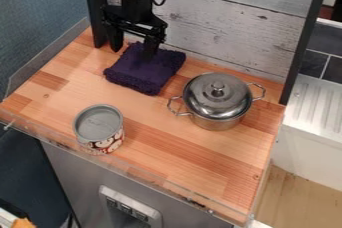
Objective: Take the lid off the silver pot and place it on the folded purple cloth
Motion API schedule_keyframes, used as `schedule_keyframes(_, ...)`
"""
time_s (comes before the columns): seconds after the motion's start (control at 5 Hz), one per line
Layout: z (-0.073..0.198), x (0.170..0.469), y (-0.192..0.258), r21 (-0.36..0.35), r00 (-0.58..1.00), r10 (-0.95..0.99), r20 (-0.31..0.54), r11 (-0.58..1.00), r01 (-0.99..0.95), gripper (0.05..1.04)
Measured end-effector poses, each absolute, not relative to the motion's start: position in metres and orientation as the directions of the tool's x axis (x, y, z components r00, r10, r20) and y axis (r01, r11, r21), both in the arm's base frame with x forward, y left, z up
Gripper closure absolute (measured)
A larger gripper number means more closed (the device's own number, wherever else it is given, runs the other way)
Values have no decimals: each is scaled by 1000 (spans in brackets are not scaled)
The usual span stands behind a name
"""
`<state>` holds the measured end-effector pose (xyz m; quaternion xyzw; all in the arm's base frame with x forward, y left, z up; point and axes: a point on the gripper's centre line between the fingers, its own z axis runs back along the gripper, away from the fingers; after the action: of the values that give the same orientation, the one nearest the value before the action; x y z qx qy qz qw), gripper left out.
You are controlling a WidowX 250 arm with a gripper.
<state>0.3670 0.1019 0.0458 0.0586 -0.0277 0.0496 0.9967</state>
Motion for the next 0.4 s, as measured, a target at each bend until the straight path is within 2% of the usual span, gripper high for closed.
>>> schedule_keyframes(0.2,34,365,102,111,994,101,28,988,-104,83)
schedule_keyframes(0.4,33,369,73,135,999,36,13,990,-37,83)
